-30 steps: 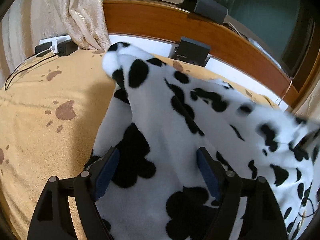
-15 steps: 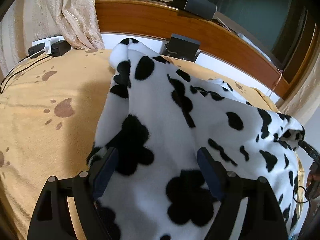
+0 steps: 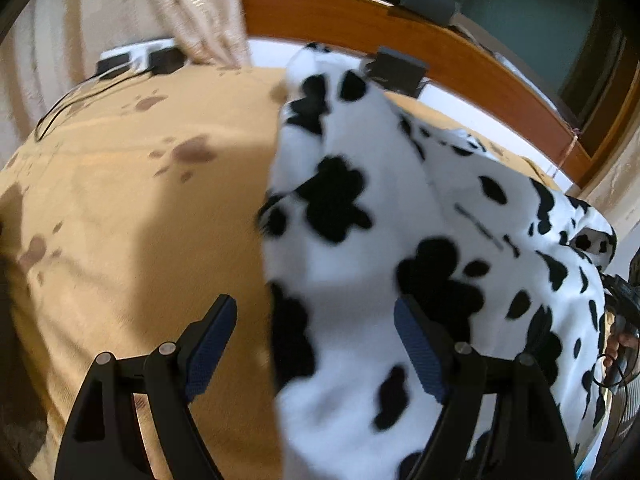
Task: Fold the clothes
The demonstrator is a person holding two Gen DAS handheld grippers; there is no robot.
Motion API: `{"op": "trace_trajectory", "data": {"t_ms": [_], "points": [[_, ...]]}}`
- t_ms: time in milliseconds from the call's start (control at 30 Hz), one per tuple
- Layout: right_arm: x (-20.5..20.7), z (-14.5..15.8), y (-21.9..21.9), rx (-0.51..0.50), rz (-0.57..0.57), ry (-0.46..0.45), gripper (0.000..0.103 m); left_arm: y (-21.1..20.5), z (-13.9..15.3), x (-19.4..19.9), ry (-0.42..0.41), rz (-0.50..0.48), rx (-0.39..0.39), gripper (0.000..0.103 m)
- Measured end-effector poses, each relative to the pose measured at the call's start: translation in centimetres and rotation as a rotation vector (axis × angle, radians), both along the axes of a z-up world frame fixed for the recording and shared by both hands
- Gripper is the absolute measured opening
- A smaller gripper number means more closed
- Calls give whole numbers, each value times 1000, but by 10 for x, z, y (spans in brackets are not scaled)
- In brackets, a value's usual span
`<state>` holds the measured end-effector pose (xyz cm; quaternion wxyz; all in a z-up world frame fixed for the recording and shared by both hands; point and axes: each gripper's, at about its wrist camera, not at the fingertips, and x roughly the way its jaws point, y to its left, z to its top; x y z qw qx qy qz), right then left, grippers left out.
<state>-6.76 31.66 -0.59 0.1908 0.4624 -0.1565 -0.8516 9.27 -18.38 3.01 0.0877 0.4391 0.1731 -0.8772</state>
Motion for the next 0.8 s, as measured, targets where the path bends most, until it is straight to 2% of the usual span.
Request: {"op": "trace_trajectory", "data": {"t_ms": [33, 67, 100, 133, 300, 333, 400, 533, 633, 733, 767, 800], "points": [[-4, 0, -6, 21, 0, 4, 48, -4, -1, 5, -3, 13, 4, 84], [-7, 0, -12, 33, 16, 1, 18, -7, -2, 9, 3, 22, 13, 84], [-10, 0, -18, 49, 31, 1, 12, -11, -3, 14, 8, 30, 21, 84], [-9, 3, -22, 81, 37, 15, 11, -15, -3, 18, 13, 39, 29, 84], [6, 50, -16, 343, -7, 207, 9, -23, -3, 30, 11, 42, 27, 85], [10, 63, -12, 421, -41, 261, 9, -22, -4, 30, 8, 34, 20, 85], [19, 90, -5, 649, -132, 397, 9, -19, -4, 28, 1, 21, 8, 89], [29, 85, -25, 893, -84, 464, 10, -14, -7, 23, -6, -2, -8, 96], [35, 81, -40, 1077, -46, 512, 10, -13, -8, 26, -10, -21, -5, 100], [42, 75, -54, 1236, 1, 545, 19, -13, -7, 34, -18, -38, -2, 100], [45, 62, -55, 1204, 42, 505, 33, -14, -7, 39, -26, -39, -3, 100], [48, 50, -56, 1171, 82, 465, 63, -16, -6, 44, -32, -33, -6, 101]]}}
